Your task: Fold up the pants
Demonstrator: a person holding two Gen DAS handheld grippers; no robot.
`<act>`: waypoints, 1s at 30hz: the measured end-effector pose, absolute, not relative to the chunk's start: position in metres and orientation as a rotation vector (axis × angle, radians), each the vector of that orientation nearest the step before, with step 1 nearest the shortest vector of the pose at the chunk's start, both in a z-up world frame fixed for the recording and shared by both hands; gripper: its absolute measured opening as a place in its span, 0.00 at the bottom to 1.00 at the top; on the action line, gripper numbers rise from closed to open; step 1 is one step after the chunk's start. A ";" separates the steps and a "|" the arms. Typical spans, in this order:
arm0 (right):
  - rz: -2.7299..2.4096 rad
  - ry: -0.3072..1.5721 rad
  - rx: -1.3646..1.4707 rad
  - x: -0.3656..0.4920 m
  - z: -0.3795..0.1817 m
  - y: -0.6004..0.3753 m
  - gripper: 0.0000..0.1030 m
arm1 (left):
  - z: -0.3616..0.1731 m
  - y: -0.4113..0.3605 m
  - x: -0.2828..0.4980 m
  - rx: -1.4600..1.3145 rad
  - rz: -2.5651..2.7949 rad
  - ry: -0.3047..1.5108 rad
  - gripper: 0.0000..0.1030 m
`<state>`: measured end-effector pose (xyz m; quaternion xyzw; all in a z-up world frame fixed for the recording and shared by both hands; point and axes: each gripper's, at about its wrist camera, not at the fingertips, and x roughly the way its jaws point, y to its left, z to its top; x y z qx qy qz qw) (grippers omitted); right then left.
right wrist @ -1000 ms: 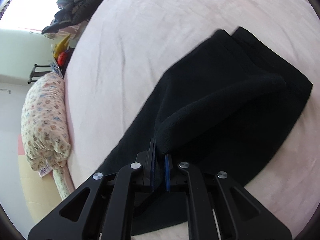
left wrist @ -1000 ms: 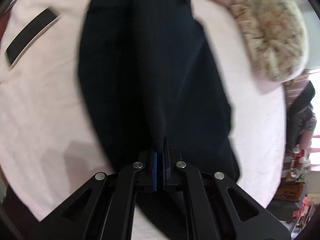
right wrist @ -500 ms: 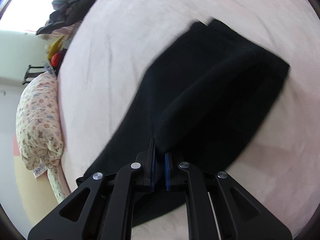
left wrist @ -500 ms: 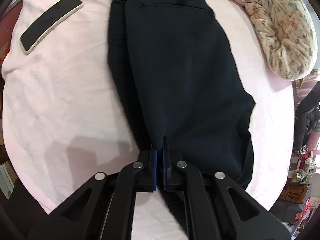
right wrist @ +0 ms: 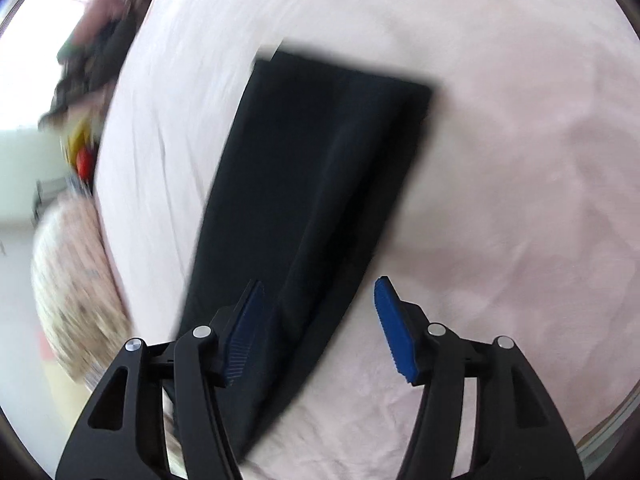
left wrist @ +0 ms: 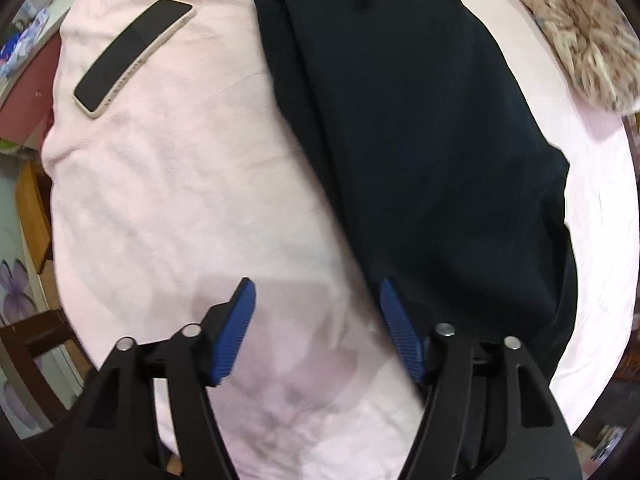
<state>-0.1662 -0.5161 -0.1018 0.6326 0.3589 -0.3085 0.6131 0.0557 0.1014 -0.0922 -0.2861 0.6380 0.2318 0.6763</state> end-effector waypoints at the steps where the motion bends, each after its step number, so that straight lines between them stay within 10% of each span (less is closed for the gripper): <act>1: -0.734 0.782 1.499 -0.173 -0.103 -0.525 0.58 | -0.090 0.098 0.051 -0.617 0.507 1.449 0.72; 16: -0.755 0.733 1.549 -0.171 -0.129 -0.554 0.43 | -0.083 0.020 -0.001 -0.393 0.168 1.564 0.83; 20: -0.731 0.747 1.540 -0.173 -0.137 -0.561 0.04 | -0.079 0.018 -0.013 -0.387 0.159 1.553 0.85; 30: -0.624 0.675 1.381 -0.173 -0.093 -0.566 0.03 | -0.071 0.002 -0.032 -0.369 0.134 1.561 0.86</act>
